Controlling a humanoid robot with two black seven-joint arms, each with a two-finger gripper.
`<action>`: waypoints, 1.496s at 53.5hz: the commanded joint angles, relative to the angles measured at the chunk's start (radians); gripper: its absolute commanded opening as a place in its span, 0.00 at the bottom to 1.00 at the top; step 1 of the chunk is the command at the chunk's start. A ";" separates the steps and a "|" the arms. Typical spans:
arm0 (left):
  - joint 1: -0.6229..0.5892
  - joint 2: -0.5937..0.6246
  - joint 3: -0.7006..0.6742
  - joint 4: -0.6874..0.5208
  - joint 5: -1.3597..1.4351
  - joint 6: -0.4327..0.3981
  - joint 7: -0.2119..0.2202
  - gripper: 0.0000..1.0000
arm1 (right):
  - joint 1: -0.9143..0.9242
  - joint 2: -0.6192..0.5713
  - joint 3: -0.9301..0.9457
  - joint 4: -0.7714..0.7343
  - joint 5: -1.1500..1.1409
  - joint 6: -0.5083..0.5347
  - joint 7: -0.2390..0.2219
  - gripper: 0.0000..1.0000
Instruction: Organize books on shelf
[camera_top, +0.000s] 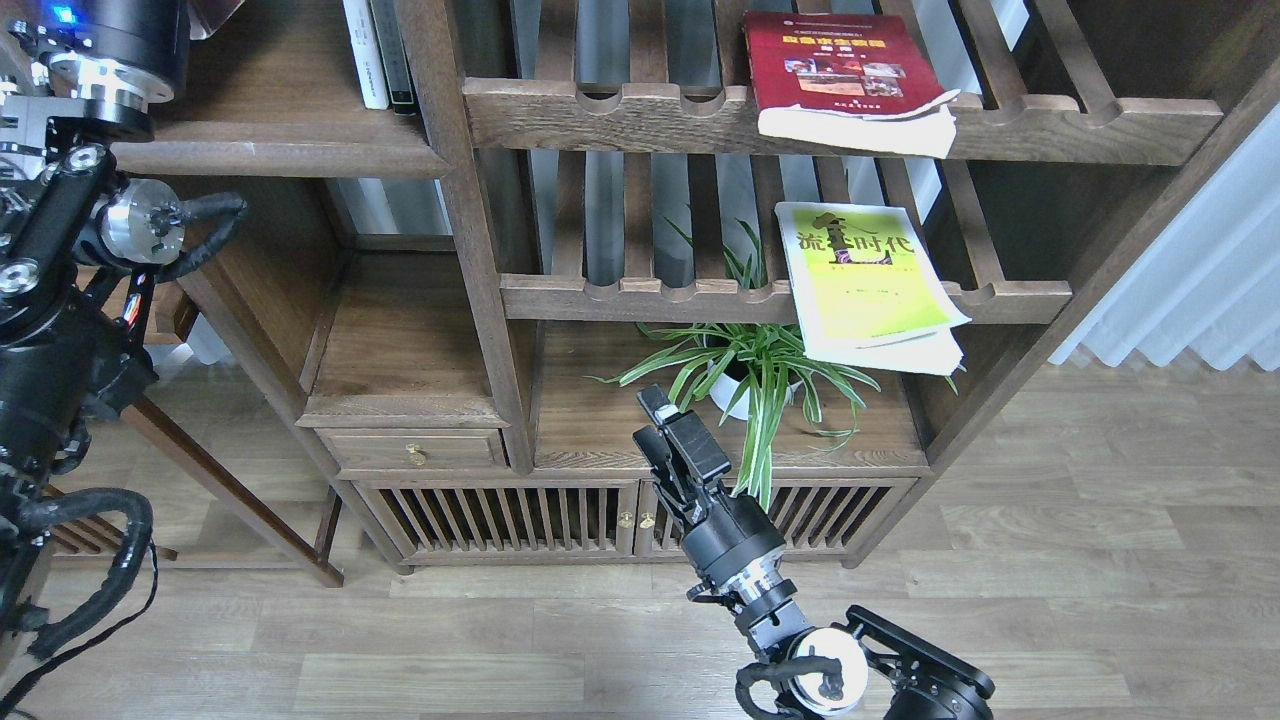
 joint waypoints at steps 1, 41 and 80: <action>-0.037 -0.001 0.015 0.058 -0.015 -0.003 0.000 0.00 | 0.000 0.000 0.000 0.005 -0.001 0.000 0.000 0.86; -0.167 -0.016 0.194 0.302 -0.124 -0.006 0.000 0.00 | 0.006 0.000 -0.008 0.024 -0.001 0.000 0.000 0.84; -0.187 -0.059 0.357 0.289 -0.138 -0.035 0.000 0.13 | 0.011 0.000 0.004 0.024 -0.001 0.000 0.000 0.84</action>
